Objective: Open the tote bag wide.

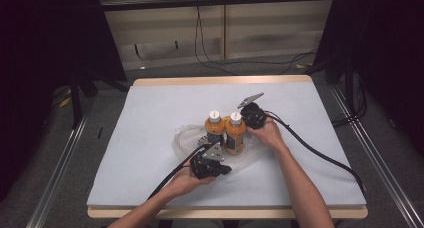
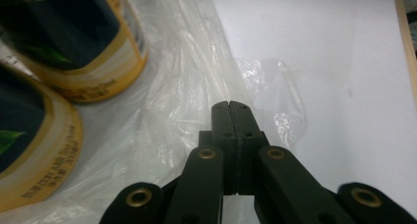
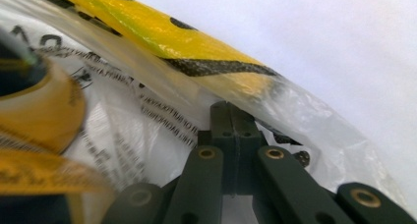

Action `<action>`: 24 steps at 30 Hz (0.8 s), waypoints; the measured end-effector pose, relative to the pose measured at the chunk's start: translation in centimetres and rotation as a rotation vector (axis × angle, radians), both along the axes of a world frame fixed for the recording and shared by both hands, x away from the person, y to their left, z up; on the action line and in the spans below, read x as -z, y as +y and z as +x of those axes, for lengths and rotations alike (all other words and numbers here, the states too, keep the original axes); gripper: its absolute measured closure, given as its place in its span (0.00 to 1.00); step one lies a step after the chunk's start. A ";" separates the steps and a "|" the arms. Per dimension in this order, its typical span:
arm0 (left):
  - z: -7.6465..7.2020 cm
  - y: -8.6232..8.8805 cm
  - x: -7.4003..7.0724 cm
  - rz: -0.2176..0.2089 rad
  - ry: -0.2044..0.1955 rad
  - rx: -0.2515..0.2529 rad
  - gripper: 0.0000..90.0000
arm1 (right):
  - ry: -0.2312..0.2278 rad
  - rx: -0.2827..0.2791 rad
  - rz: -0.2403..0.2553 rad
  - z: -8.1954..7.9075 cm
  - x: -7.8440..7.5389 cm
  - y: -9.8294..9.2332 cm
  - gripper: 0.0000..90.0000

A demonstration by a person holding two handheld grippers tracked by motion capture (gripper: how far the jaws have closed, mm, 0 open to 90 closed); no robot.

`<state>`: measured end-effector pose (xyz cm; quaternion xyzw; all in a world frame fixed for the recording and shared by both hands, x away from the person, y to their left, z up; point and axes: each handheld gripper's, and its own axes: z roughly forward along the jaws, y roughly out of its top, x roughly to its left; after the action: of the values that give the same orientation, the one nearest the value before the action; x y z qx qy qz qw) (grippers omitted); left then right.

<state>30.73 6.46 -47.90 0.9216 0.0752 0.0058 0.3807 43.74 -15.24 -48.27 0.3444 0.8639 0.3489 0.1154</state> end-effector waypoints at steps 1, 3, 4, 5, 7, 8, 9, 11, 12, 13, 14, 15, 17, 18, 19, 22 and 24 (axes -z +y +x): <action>-0.1 0.0 0.1 -0.010 0.004 0.003 1.00 | -0.003 0.005 -0.007 0.1 0.0 0.1 1.00; -0.2 -0.1 0.1 -0.013 0.008 0.016 1.00 | -0.006 0.014 -0.003 0.4 0.0 0.1 1.00; -0.3 -0.1 0.0 -0.003 0.004 0.019 1.00 | -0.013 0.028 -0.004 0.6 0.1 0.1 1.00; -0.5 -0.1 0.1 -0.016 0.009 0.017 1.00 | -0.010 0.039 0.002 0.7 0.1 0.0 1.00; -0.6 -0.1 0.0 -0.010 0.014 0.022 1.00 | -0.007 0.062 0.009 0.9 0.2 -0.1 1.00; -0.8 -0.1 0.0 -0.005 0.017 0.037 1.00 | -0.008 0.063 0.008 1.1 0.2 0.0 1.00; -0.9 -0.1 -0.1 -0.003 0.019 0.039 1.00 | -0.023 0.077 -0.008 1.1 0.1 0.0 1.00; -1.1 -0.1 0.0 -0.013 0.017 0.035 1.00 | -0.025 0.088 -0.017 1.1 0.1 0.1 1.00; -1.3 -0.1 -0.1 -0.004 0.012 0.040 1.00 | -0.030 0.091 -0.021 1.4 0.1 0.1 1.00; -1.4 0.0 -0.1 -0.006 0.014 0.038 1.00 | -0.030 0.091 -0.021 1.4 0.1 0.1 1.00; -1.5 0.0 -0.1 0.001 0.013 0.044 1.00 | -0.031 0.099 -0.040 1.5 0.0 0.2 1.00; -1.5 0.1 -0.1 -0.011 0.020 0.036 1.00 | -0.031 0.099 -0.040 1.5 0.0 0.2 1.00; -1.4 0.3 -0.1 -0.009 0.038 0.043 1.00 | -0.028 0.115 -0.061 1.6 -0.1 0.3 1.00; -1.3 0.5 -0.1 -0.013 0.059 0.037 1.00 | -0.012 0.120 -0.052 1.8 -0.2 0.2 1.00; -1.3 0.5 -0.1 -0.013 0.059 0.037 1.00 | -0.012 0.120 -0.052 1.8 -0.2 0.2 1.00; -1.0 0.8 -0.3 -0.050 0.072 0.032 0.99 | -0.002 0.103 0.005 1.6 -0.6 -0.1 1.00; -1.0 0.9 -0.8 -0.101 0.073 0.033 0.95 | -0.019 0.083 0.066 0.8 -1.8 -0.6 1.00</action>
<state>29.76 7.38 -47.07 0.9020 0.0738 -0.0378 0.4236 44.56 -15.83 -46.51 0.3805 0.8357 0.3754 0.1265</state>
